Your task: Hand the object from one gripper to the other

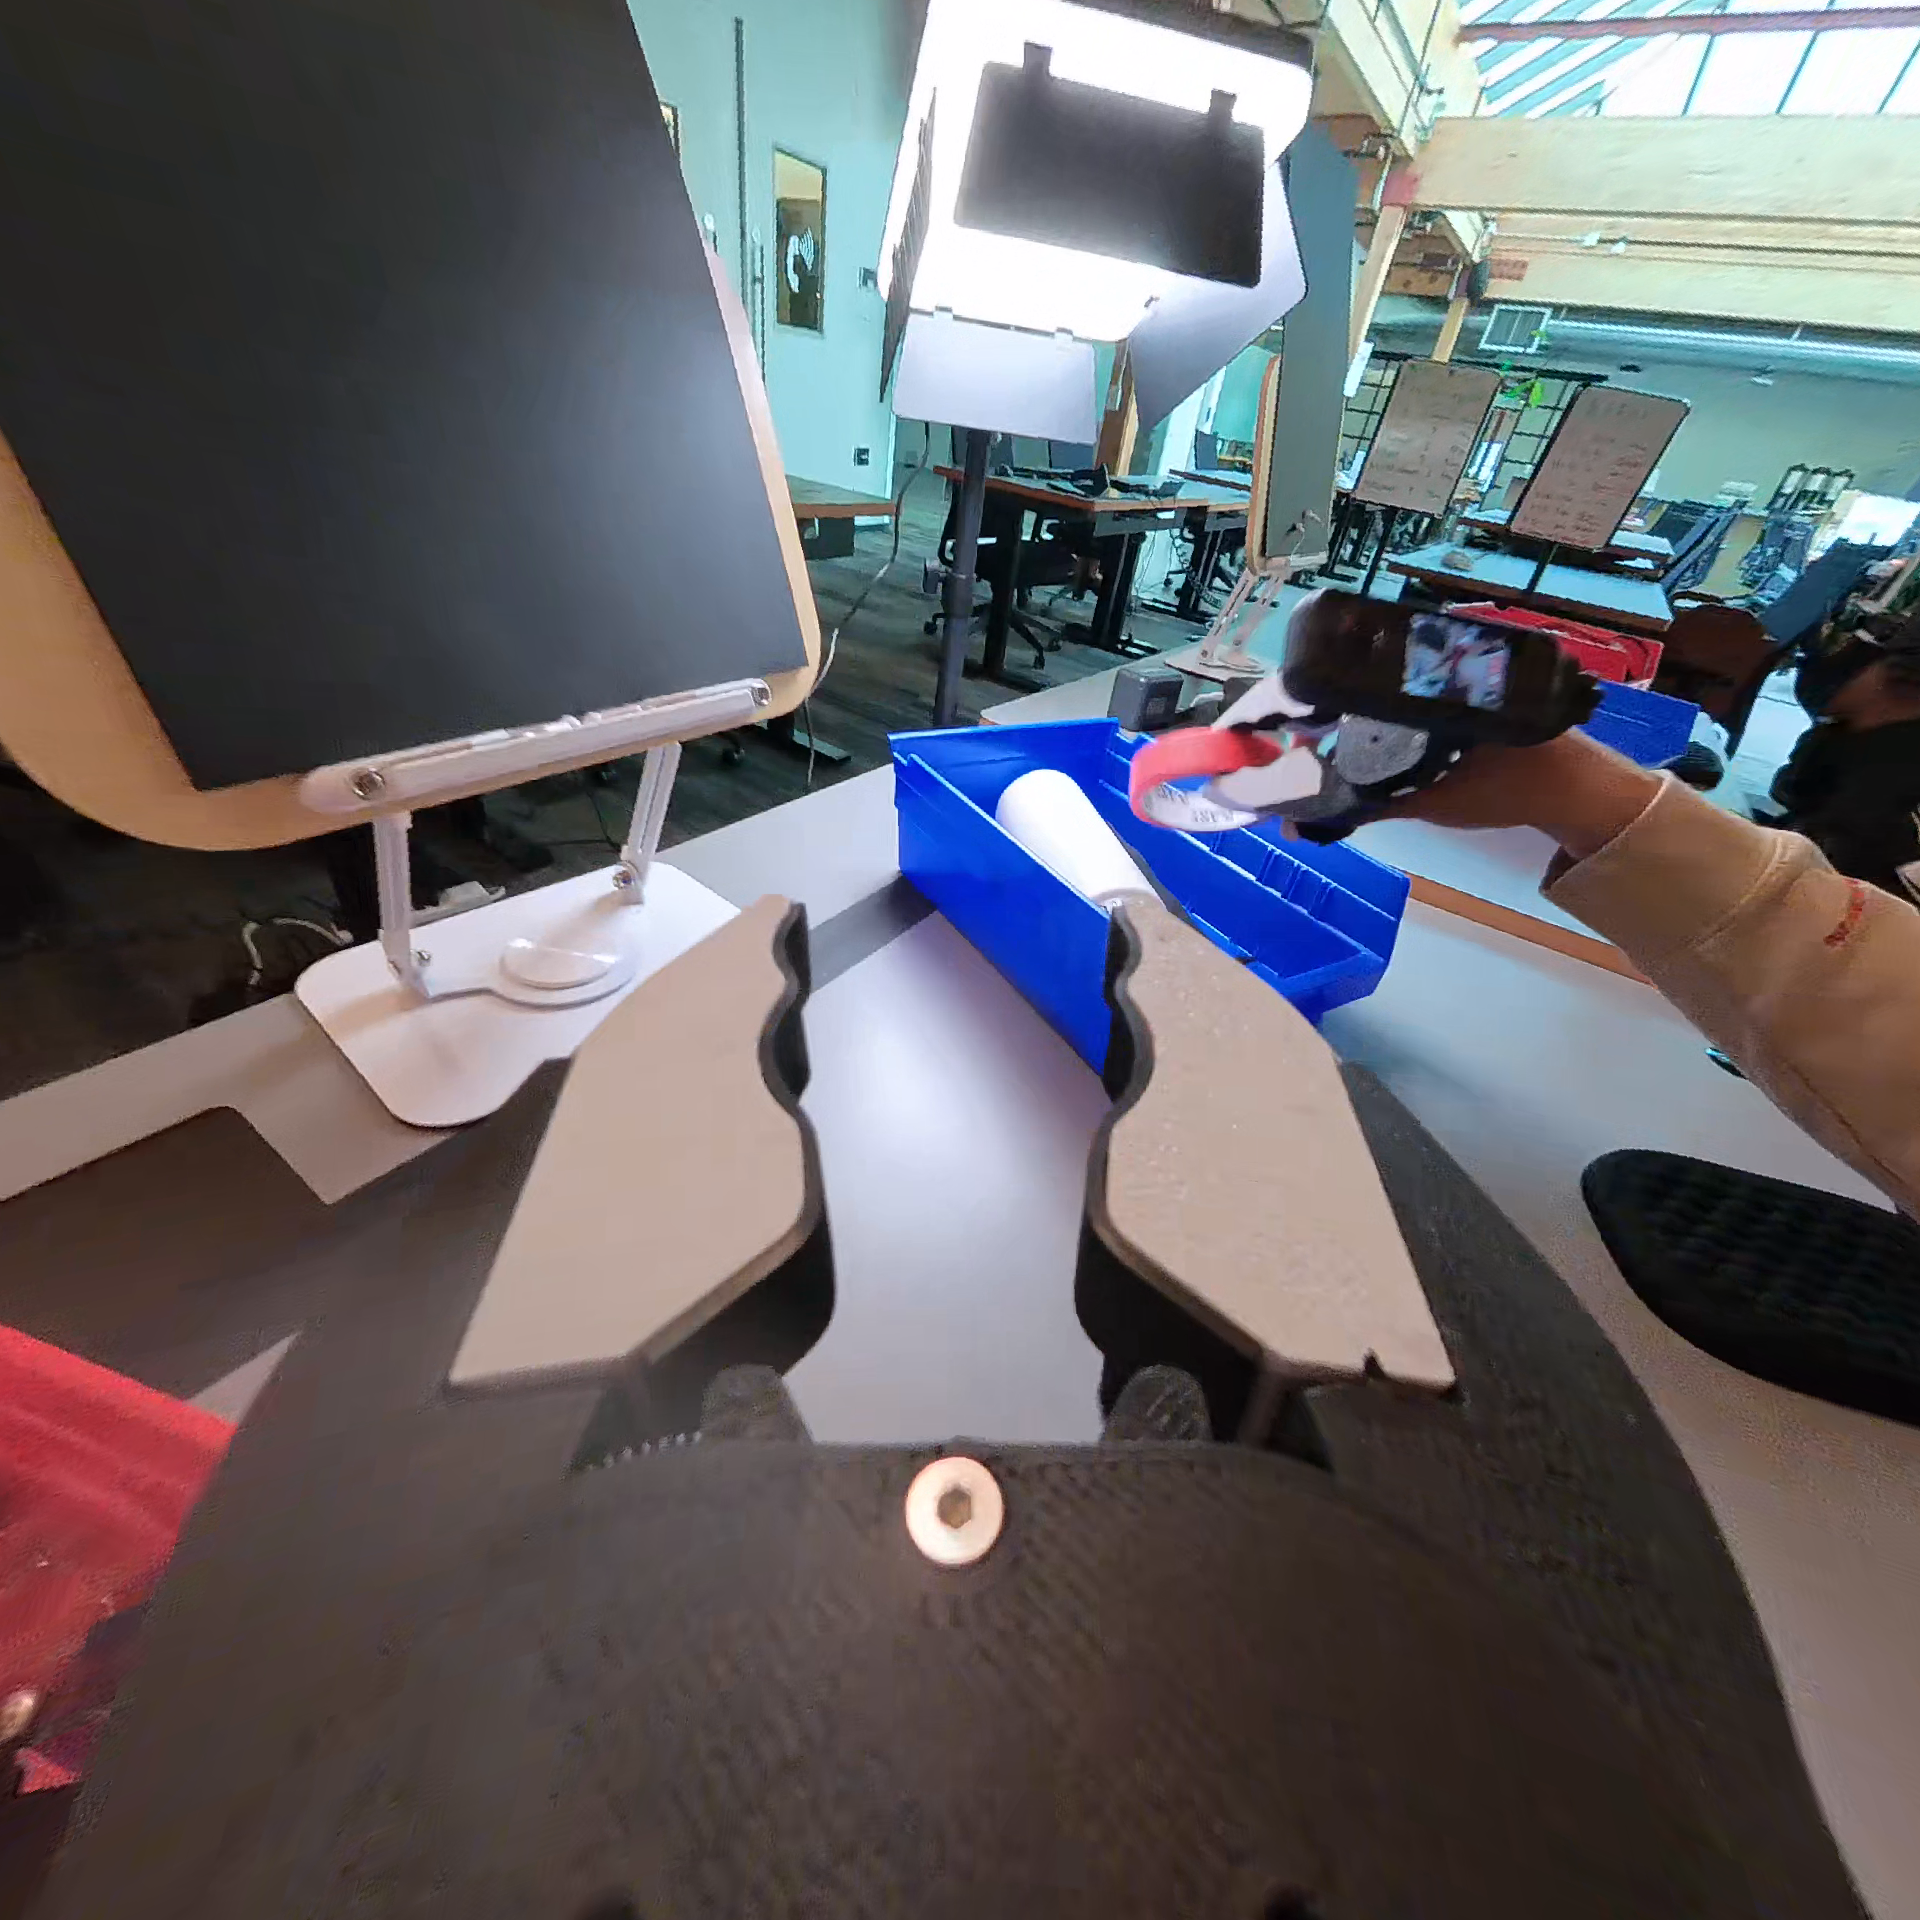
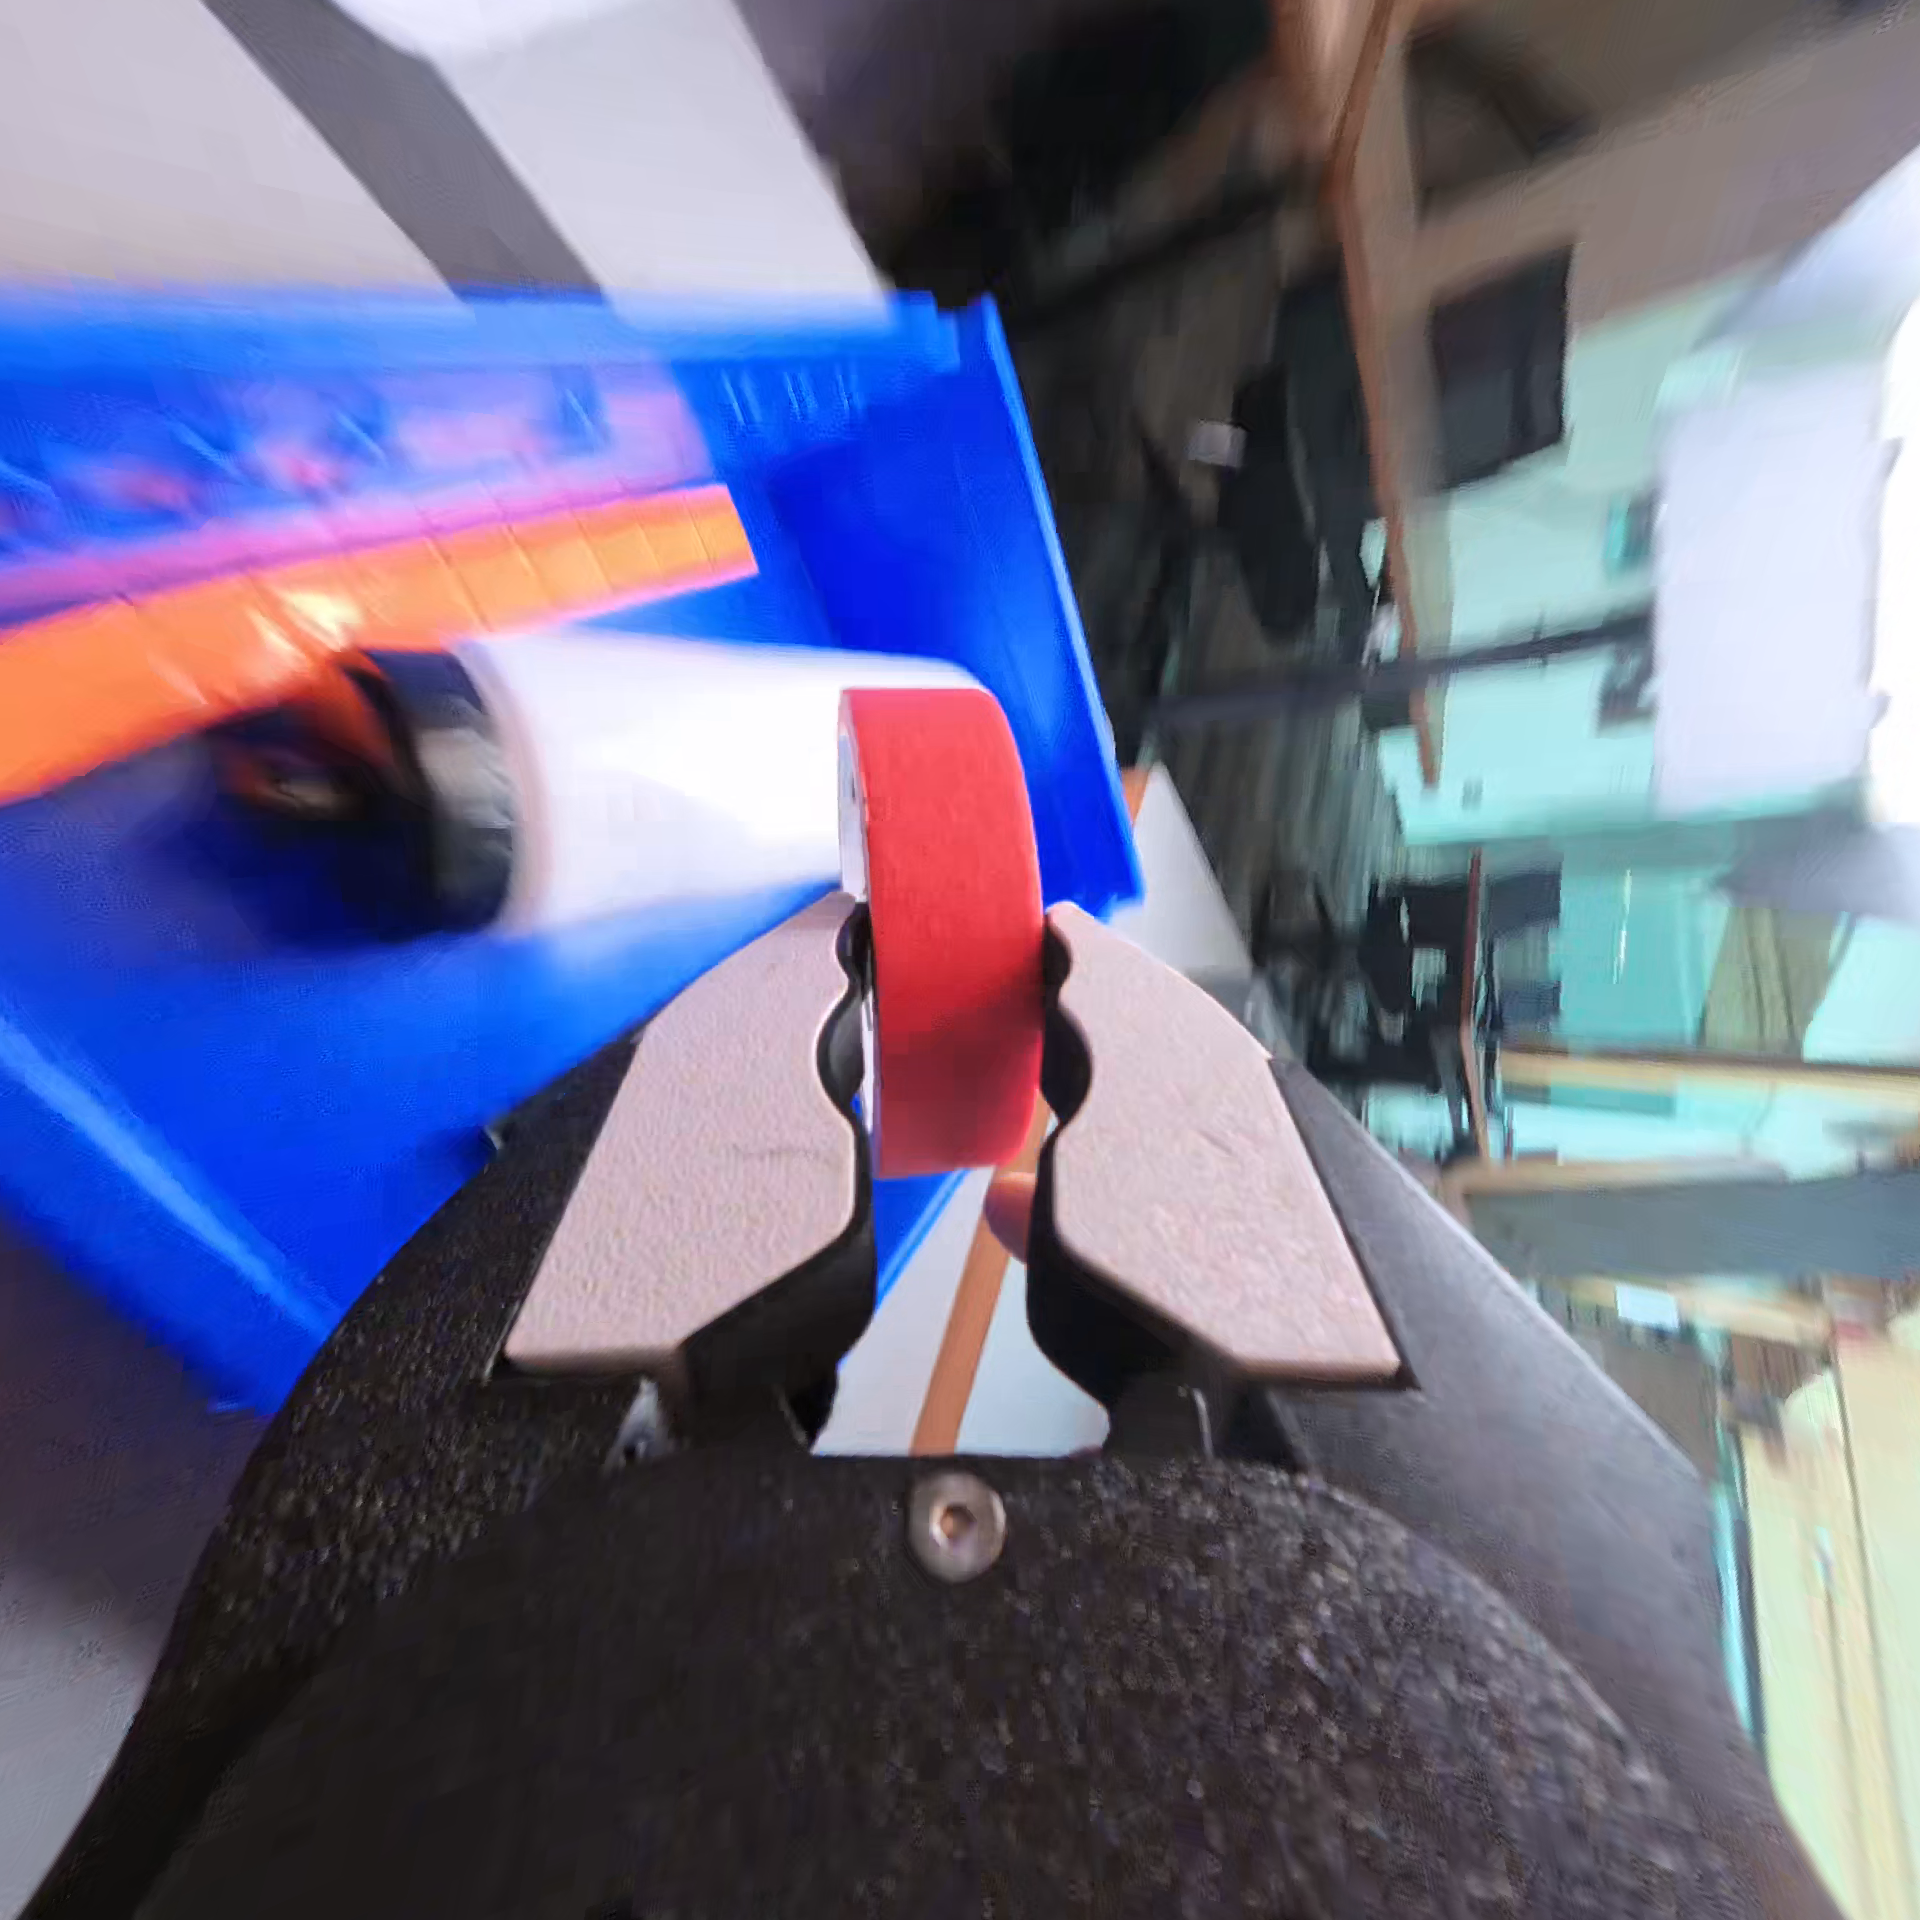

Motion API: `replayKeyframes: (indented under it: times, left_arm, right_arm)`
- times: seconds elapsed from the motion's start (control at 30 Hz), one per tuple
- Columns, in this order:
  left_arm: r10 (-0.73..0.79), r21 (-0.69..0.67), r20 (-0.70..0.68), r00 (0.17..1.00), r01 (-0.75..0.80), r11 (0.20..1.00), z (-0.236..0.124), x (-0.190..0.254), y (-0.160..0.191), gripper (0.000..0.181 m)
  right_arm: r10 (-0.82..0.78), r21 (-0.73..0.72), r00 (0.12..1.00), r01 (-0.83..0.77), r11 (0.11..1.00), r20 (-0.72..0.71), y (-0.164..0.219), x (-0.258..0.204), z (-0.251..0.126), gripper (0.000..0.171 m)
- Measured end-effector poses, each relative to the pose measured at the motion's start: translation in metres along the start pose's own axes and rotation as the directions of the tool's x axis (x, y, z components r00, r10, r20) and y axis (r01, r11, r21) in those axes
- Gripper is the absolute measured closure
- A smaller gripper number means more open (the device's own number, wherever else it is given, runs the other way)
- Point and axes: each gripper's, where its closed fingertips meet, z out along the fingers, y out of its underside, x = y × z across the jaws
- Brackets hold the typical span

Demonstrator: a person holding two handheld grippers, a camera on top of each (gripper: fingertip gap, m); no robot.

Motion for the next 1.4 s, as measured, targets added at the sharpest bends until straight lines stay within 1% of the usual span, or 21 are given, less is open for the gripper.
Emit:
replayKeyframes:
  times: [0.07,0.1,0.17,0.27,0.33,0.43,0.53,0.63,0.67,0.7,0.73,0.8,0.9,0.97,1.03,1.1,1.17,1.2,1.23,1.33,1.4]
  left_arm:
    - [0.022,0.019,0.017,1.0,-0.022,1.0,-0.005,-0.003,-0.006,0.133]
    - [0.034,0.03,0.037,0.999,-0.035,0.999,-0.008,-0.006,-0.009,0.137]
    - [0.056,0.048,0.075,0.996,-0.06,0.997,-0.013,-0.013,-0.013,0.143]
    - [0.068,0.061,0.125,0.99,-0.076,0.995,-0.02,-0.024,-0.016,0.148]
    - [0.072,0.045,0.172,0.982,-0.081,0.996,-0.026,-0.034,-0.016,0.15]
    - [0.11,-0.008,0.255,0.961,-0.112,0.994,-0.04,-0.053,-0.017,0.148]
    - [0.161,-0.1,0.347,0.924,-0.134,0.986,-0.064,-0.082,-0.016,0.145]
    - [0.223,-0.239,0.356,0.907,-0.142,0.961,-0.087,-0.107,-0.006,0.143]
    - [0.266,-0.311,0.355,0.896,-0.155,0.938,-0.097,-0.116,0.001,0.142]
    - [0.322,-0.396,0.352,0.879,-0.172,0.902,-0.107,-0.127,0.009,0.141]
    - [0.379,-0.484,0.336,0.862,-0.188,0.855,-0.118,-0.137,0.019,0.14]
    - [0.485,-0.651,0.278,0.829,-0.209,0.73,-0.143,-0.155,0.042,0.136]
    - [0.616,-0.856,0.079,0.784,-0.264,0.445,-0.185,-0.169,0.082,0.124]
    - [0.667,-0.907,-0.043,0.744,-0.309,0.286,-0.203,-0.172,0.102,0.121]
    - [0.749,-0.919,-0.15,0.645,-0.37,0.134,-0.209,-0.181,0.112,0.123]
    - [0.788,-0.908,-0.244,0.565,-0.418,0.018,-0.207,-0.189,0.118,0.131]
    - [0.777,-0.901,-0.28,0.563,-0.433,-0.01,-0.203,-0.19,0.116,0.134]
    - [0.765,-0.9,-0.279,0.581,-0.436,0.002,-0.201,-0.19,0.114,0.151]
    - [0.759,-0.893,-0.279,0.588,-0.45,0.021,-0.198,-0.189,0.111,0.155]
    - [0.764,-0.886,-0.25,0.594,-0.459,0.067,-0.19,-0.193,0.099,0.147]
    - [0.793,-0.878,-0.264,0.548,-0.477,0.037,-0.188,-0.199,0.094,0.147]
  right_arm:
    - [0.042,-0.115,0.998,-0.036,0.993,0.049,0.029,-0.008,0.02,0.136]
    - [0.092,-0.099,0.992,-0.084,0.992,0.085,0.029,-0.016,0.021,0.125]
    - [0.178,-0.039,0.976,-0.174,0.984,0.122,0.02,-0.023,0.012,0.118]
    - [0.256,0.141,0.946,-0.286,0.948,0.198,-0.006,-0.03,-0.02,0.116]
    - [0.303,0.262,0.9,-0.388,0.883,0.312,-0.025,-0.039,-0.048,0.117]
    - [0.317,0.398,0.769,-0.581,0.71,0.556,-0.05,-0.062,-0.1,0.118]
    - [0.3,0.393,0.634,-0.715,0.579,0.712,-0.053,-0.093,-0.134,0.116]
    - [0.294,0.357,0.543,-0.788,0.501,0.786,-0.049,-0.124,-0.143,0.119]
    - [0.296,0.369,0.535,-0.804,0.467,0.791,-0.048,-0.13,-0.143,0.132]
    - [0.298,0.385,0.534,-0.813,0.437,0.791,-0.046,-0.134,-0.143,0.157]
    - [0.284,0.39,0.523,-0.824,0.411,0.804,-0.047,-0.139,-0.145,0.171]
    - [0.238,0.39,0.504,-0.83,0.399,0.83,-0.051,-0.147,-0.149,0.171]
    - [0.232,0.432,0.546,-0.808,0.4,0.805,-0.054,-0.153,-0.147,0.171]
    - [0.213,0.436,0.556,-0.793,0.425,0.803,-0.055,-0.164,-0.144,0.171]
    - [0.212,0.434,0.569,-0.777,0.456,0.795,-0.054,-0.173,-0.139,0.171]
    - [0.213,0.42,0.563,-0.774,0.474,0.798,-0.055,-0.179,-0.134,0.171]
    - [0.224,0.397,0.548,-0.781,0.482,0.806,-0.054,-0.182,-0.13,0.171]
    - [0.231,0.388,0.543,-0.784,0.485,0.807,-0.053,-0.183,-0.129,0.171]
    - [0.238,0.384,0.541,-0.786,0.485,0.807,-0.052,-0.183,-0.128,0.171]
    - [0.248,0.357,0.513,-0.802,0.478,0.822,-0.049,-0.182,-0.127,0.171]
    - [0.261,0.321,0.473,-0.826,0.464,0.841,-0.05,-0.182,-0.125,0.171]
